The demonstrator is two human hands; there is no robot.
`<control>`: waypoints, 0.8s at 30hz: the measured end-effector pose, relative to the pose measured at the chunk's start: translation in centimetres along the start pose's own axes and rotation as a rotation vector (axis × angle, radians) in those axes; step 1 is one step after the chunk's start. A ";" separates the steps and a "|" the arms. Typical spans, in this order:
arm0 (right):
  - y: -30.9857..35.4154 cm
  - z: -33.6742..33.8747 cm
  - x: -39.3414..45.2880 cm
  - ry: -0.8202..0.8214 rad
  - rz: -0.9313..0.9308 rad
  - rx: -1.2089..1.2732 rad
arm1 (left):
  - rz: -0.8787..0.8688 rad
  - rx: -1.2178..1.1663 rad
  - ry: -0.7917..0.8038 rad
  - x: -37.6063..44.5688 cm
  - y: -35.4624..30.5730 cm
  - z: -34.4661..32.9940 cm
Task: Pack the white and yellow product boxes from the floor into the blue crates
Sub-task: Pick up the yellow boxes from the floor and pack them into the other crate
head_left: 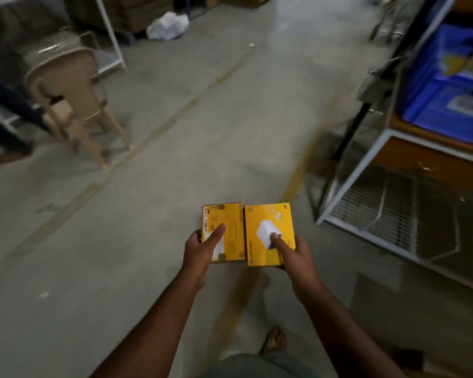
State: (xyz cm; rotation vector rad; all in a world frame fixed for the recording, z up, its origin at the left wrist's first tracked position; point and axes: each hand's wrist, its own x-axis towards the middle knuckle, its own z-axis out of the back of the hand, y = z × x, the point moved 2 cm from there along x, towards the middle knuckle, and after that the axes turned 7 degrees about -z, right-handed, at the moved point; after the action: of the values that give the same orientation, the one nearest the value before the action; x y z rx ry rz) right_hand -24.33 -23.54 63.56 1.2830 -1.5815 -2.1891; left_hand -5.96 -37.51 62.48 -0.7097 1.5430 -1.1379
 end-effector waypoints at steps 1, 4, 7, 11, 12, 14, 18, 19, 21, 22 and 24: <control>1.4 2.9 1.2 -0.038 0.022 0.021 | -0.005 -0.017 0.041 0.7 -0.6 -3.5; 6.1 10.6 3.2 -0.108 0.063 0.068 | -0.044 -0.020 0.150 1.9 -3.5 -13.1; 10.1 17.3 4.8 -0.145 0.088 0.116 | -0.097 0.000 0.242 3.0 -7.0 -21.9; 13.8 24.3 7.9 -0.238 0.133 0.213 | -0.136 0.009 0.392 5.7 -10.6 -32.2; 14.6 25.7 8.9 -0.261 0.139 0.239 | -0.136 0.007 0.425 6.6 -11.3 -34.5; 16.3 28.3 11.5 -0.310 0.146 0.275 | -0.146 0.010 0.473 8.7 -12.7 -39.0; 20.8 32.2 16.7 -0.427 0.206 0.280 | -0.201 0.024 0.571 13.4 -16.7 -47.6; 22.2 32.9 17.8 -0.458 0.228 0.280 | -0.222 0.021 0.594 14.5 -17.8 -49.6; 24.9 34.6 20.0 -0.526 0.266 0.308 | -0.257 0.022 0.664 16.5 -20.3 -54.0; 26.1 35.1 20.5 -0.550 0.285 0.323 | -0.274 0.029 0.694 17.0 -21.6 -55.4; 29.0 36.5 21.9 -0.593 0.321 0.345 | -0.297 0.024 0.748 18.4 -24.3 -58.8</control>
State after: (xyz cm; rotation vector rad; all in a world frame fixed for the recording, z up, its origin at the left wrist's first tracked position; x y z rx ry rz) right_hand -73.60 -22.64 78.62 0.3750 -2.2631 -2.2624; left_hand -69.96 -44.90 77.95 -0.5273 2.0743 -1.7728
